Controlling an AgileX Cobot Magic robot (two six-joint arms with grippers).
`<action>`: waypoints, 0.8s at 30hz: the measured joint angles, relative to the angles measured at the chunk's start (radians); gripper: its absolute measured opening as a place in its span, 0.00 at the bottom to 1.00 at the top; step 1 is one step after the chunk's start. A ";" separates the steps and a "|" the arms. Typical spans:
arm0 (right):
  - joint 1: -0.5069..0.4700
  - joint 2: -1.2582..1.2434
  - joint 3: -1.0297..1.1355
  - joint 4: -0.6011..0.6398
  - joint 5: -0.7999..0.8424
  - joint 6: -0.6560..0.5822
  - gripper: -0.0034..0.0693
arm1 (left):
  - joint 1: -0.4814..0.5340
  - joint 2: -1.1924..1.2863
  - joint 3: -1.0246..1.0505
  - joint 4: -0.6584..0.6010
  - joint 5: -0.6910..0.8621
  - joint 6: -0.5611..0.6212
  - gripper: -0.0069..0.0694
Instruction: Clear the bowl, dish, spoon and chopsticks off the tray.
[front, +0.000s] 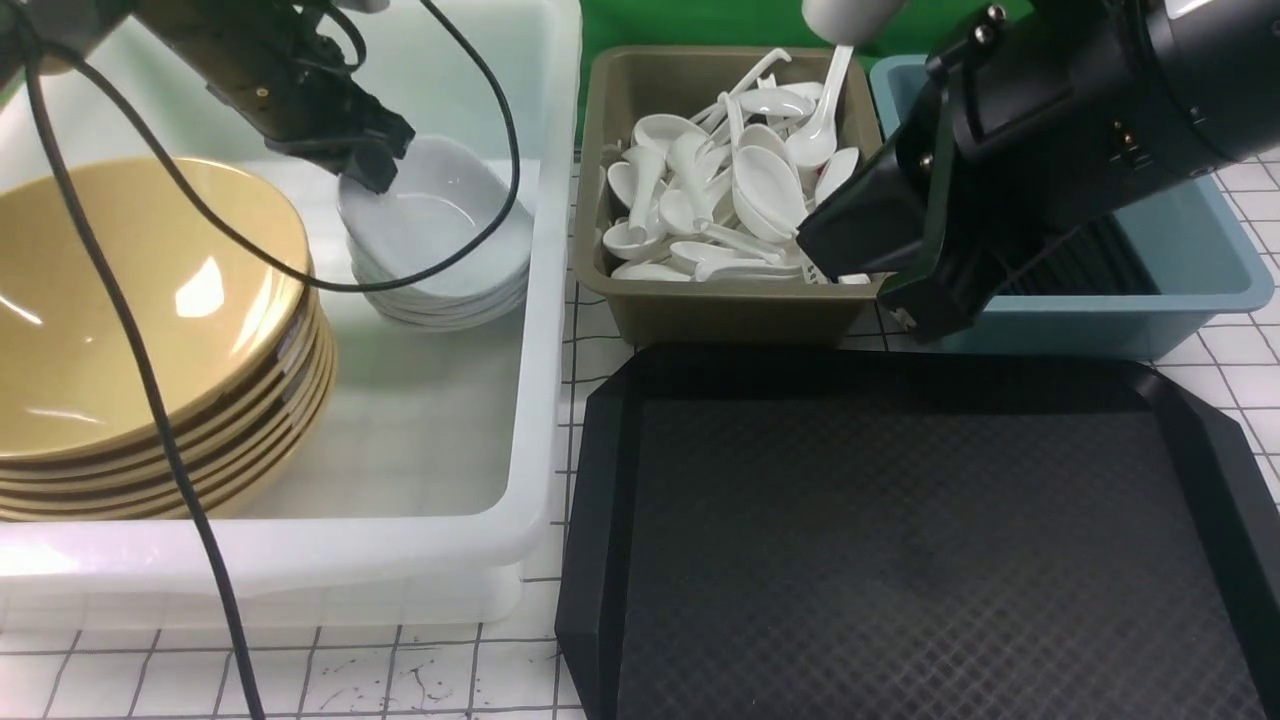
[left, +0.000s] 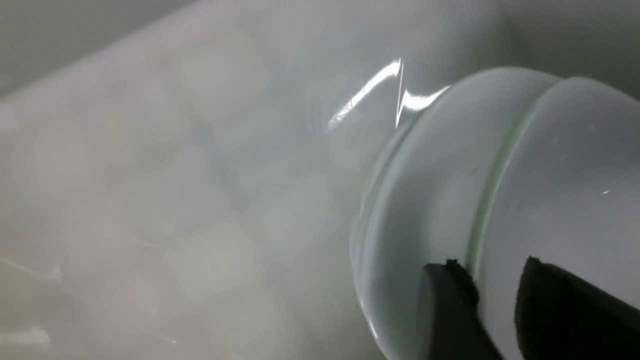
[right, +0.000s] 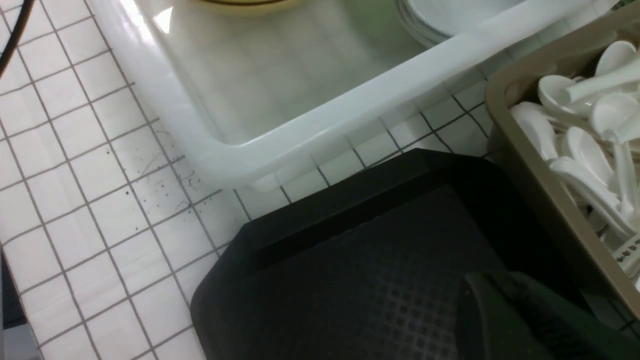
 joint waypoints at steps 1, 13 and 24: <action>0.000 0.000 0.000 0.000 0.000 0.000 0.14 | 0.000 0.001 0.000 0.001 -0.009 0.001 0.39; 0.002 -0.016 0.000 -0.237 0.006 0.184 0.14 | -0.001 -0.046 -0.246 0.073 0.172 -0.186 0.68; 0.002 -0.250 0.229 -0.322 -0.064 0.306 0.14 | 0.000 -0.573 0.125 0.167 0.196 -0.233 0.09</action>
